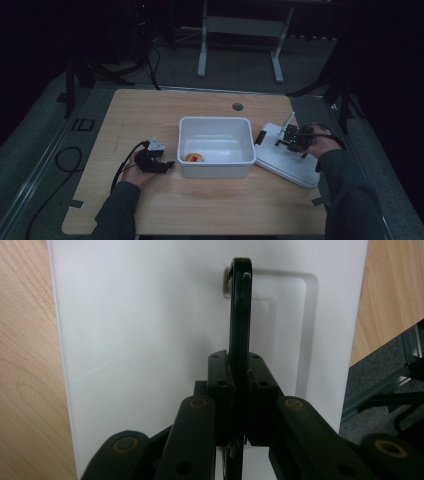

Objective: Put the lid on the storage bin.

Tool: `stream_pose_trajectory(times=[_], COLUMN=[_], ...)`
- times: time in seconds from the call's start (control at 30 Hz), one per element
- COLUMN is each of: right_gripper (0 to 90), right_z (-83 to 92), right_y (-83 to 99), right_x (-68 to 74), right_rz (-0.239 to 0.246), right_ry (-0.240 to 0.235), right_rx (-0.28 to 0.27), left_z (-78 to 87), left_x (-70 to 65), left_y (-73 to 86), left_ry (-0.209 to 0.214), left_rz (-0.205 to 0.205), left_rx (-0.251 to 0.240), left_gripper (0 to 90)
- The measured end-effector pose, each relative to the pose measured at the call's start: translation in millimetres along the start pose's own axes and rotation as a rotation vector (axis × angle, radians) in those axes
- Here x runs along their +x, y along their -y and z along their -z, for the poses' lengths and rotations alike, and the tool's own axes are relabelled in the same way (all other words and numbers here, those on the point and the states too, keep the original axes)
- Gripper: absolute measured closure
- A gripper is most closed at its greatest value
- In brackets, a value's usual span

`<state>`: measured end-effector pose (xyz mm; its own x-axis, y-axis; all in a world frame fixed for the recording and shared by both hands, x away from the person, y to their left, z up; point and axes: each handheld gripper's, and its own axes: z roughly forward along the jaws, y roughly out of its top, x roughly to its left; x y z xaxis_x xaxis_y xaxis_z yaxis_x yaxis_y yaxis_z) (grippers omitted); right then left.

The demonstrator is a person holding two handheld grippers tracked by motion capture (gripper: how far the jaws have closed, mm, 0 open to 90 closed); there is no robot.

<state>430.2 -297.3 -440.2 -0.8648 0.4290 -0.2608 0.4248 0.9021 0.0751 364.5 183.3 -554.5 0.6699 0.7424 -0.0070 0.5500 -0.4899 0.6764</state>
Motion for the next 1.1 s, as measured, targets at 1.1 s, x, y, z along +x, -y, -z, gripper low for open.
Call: stream_pose_trajectory(times=[1.1], right_gripper=[84.3], right_z=[46.7], right_y=[8.0], right_x=[-7.8], right_rz=[0.038], right_ry=[0.043], right_rx=[-0.007], left_z=[-0.4], left_x=[0.1], left_y=[0.0], left_ry=[0.003], left_rz=[-0.002], left_rx=[-0.002], left_gripper=[33.8])
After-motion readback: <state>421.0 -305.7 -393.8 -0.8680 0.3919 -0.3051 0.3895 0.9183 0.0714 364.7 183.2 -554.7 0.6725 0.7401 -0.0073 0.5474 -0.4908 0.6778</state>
